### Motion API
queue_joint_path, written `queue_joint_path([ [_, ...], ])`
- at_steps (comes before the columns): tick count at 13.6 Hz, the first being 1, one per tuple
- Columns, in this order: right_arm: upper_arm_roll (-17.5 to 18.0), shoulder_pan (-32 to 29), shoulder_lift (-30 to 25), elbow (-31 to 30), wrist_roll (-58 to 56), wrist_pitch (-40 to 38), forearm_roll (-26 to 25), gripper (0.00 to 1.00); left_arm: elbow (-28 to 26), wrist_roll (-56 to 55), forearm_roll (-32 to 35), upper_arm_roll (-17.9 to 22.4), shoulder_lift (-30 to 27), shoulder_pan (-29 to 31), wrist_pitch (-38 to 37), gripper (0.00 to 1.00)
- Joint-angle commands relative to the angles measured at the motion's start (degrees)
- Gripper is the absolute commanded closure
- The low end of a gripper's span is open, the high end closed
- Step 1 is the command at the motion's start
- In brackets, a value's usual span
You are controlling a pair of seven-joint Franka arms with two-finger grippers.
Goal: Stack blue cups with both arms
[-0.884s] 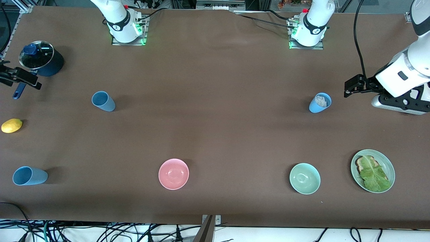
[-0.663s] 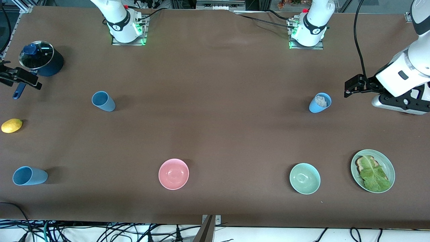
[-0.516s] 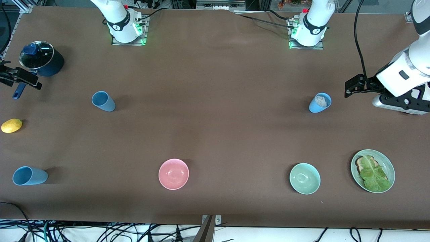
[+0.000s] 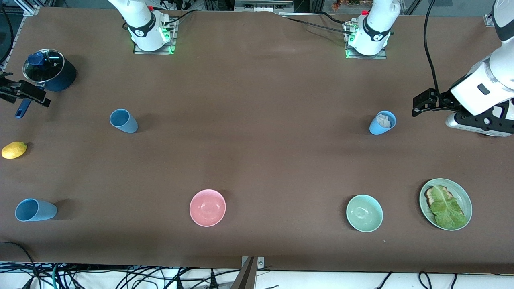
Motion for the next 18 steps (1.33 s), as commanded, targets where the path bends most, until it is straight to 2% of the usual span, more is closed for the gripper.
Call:
queue_joint_path([
  [1, -0.1, 0.1, -0.6, -0.2, -0.8, -0.4, 0.3, 0.0, 1.9, 1.2, 0.9, 0.0, 0.9, 0.1, -0.6, 0.0],
  [5, -0.1, 0.1, -0.6, -0.3, -0.8, -0.4, 0.3, 0.0, 6.4, 0.7, 0.5, -0.8, -0.9, -0.4, -2.0, 0.0],
  [7, -0.1, 0.1, -0.5, -0.2, -0.8, -0.4, 0.3, 0.0, 6.2, 0.3, 0.4, -2.8, -0.4, -0.7, -1.8, 0.0],
  [9, -0.1, 0.1, -0.6, -0.2, -0.8, -0.4, 0.3, 0.0, 6.4, 0.4, 0.7, -3.0, 4.1, -0.9, -1.0, 0.0],
  [12, -0.1, 0.1, -0.5, -0.2, -0.8, -0.4, 0.3, 0.0, 6.4, 0.6, 4.0, -3.0, 4.5, -3.2, 0.2, 0.0],
  [18, -0.1, 0.1, -0.5, -0.2, -0.8, -0.4, 0.3, 0.0, 6.3, 0.4, 4.2, -2.8, 5.6, -2.6, 2.5, 0.0],
])
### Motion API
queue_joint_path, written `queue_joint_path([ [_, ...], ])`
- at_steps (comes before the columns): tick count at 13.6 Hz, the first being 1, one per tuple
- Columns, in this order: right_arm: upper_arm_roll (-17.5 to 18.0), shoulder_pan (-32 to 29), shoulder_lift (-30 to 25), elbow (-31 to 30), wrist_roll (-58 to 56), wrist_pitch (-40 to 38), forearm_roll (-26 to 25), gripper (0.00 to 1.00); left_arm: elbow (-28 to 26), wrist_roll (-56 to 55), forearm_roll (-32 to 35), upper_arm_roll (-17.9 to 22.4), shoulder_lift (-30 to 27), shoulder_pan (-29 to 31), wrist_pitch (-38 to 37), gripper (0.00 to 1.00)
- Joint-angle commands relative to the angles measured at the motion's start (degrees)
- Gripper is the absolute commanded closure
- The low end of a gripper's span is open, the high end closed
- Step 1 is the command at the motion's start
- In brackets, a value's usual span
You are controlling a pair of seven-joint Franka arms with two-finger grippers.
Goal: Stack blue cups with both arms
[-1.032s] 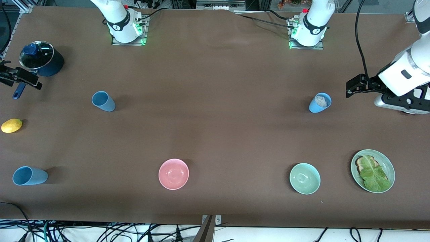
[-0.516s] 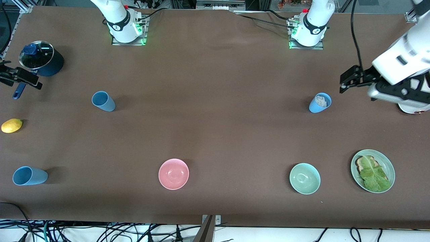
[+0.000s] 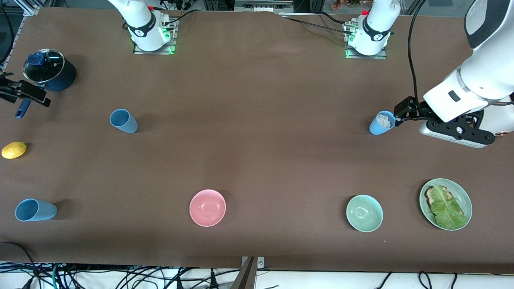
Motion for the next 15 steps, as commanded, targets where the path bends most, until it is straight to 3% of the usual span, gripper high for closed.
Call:
queue_joint_path([
  [1, -0.1, 0.1, -0.5, -0.2, -0.8, -0.3, 0.3, 0.0, 0.7, 0.4, 1.6, 0.2, 1.9, 0.1, 0.3, 0.0],
  [15, 0.1, 0.1, -0.6, -0.3, -0.8, -0.4, 0.3, 0.0, 1.1, 1.0, 1.1, 0.4, 2.8, 1.7, 2.4, 0.0],
])
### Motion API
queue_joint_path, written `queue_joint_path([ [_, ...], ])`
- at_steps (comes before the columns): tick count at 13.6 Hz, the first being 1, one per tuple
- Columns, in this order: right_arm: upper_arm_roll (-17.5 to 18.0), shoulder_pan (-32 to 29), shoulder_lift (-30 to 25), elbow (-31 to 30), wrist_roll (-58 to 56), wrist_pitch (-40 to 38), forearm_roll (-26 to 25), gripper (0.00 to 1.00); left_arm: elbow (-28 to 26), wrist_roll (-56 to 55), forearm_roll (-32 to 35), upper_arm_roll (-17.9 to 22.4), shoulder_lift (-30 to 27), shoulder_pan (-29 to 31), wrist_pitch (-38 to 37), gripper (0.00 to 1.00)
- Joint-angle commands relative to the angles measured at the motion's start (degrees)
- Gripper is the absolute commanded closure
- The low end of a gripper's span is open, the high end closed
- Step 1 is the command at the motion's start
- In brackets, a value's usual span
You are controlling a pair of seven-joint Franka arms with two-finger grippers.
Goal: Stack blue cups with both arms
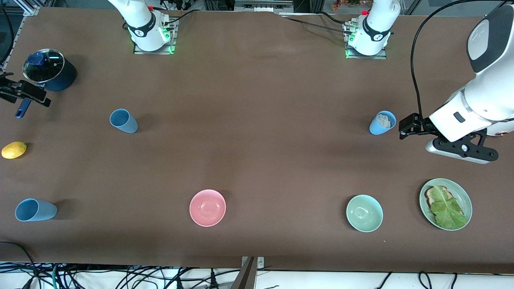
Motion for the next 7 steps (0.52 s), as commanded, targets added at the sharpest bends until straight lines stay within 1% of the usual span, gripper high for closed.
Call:
queue_joint_path([
  [1, 0.1, 0.1, -0.6, -0.3, -0.8, -0.4, 0.3, 0.0, 0.6, 1.0, 0.9, -0.4, -0.6, 0.3, -0.1, 0.0],
  [5, 0.0, 0.1, -0.6, -0.4, -0.9, -0.9, 0.3, 0.0, 0.7, 1.0, 0.7, -0.7, -0.7, 2.5, -0.1, 0.0],
  [7, 0.1, 0.1, -0.6, -0.3, -0.9, -1.1, 0.3, 0.0, 0.6, 1.0, 0.7, -0.5, -2.0, 2.7, -0.1, 0.0],
])
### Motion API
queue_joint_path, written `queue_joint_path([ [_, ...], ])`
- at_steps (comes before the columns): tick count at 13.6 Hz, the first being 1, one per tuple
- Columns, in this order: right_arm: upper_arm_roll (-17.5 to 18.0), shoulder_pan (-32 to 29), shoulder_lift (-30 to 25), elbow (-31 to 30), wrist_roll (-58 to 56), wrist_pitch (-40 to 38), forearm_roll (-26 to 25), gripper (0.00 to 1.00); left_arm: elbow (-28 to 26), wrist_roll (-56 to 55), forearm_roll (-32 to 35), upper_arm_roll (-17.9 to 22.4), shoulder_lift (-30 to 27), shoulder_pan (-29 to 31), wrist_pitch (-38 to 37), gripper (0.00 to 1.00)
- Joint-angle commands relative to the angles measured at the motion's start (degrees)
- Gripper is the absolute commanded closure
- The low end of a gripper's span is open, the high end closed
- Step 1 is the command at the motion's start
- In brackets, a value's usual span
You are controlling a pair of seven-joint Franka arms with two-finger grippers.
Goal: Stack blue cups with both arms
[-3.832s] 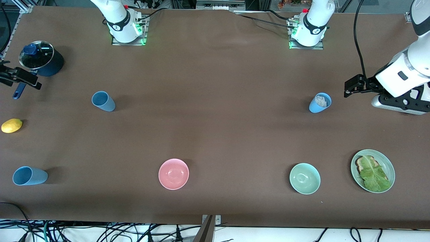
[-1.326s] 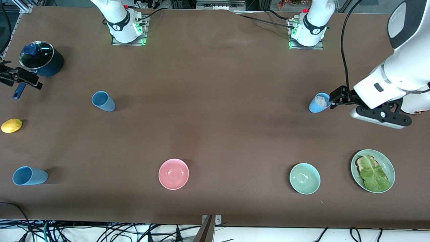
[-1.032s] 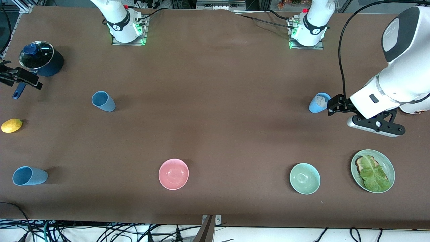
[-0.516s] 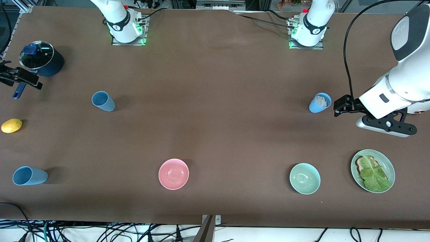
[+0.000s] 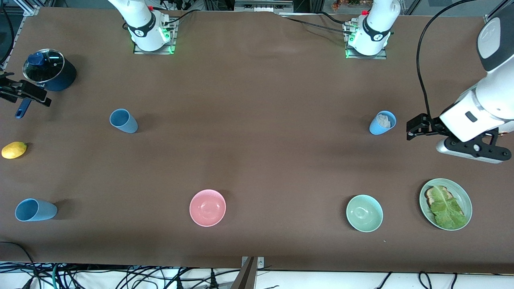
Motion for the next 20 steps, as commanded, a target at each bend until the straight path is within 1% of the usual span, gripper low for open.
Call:
queue_joint_path([
  [1, 0.1, 0.1, -0.6, -0.3, -0.9, -0.6, 0.4, 0.0, 0.5, 0.9, 0.7, -0.5, -1.7, 0.7, -0.2, 0.0],
  [4, 0.0, 0.1, -0.6, -0.2, -0.9, -0.6, 0.4, 0.0, 0.4, 1.0, 0.7, -0.6, -1.7, 2.4, -0.2, 0.0],
  [8, 0.0, 0.1, -0.6, -0.2, -0.9, -0.6, 0.4, 0.0, 0.2, 1.0, -0.2, -0.4, -3.2, 2.4, -0.5, 0.0],
  [20, 0.0, 0.1, -0.6, -0.2, -1.2, -0.6, 0.4, 0.0, -0.6, 0.9, -0.1, -0.6, -3.1, 2.8, -0.8, 0.0],
])
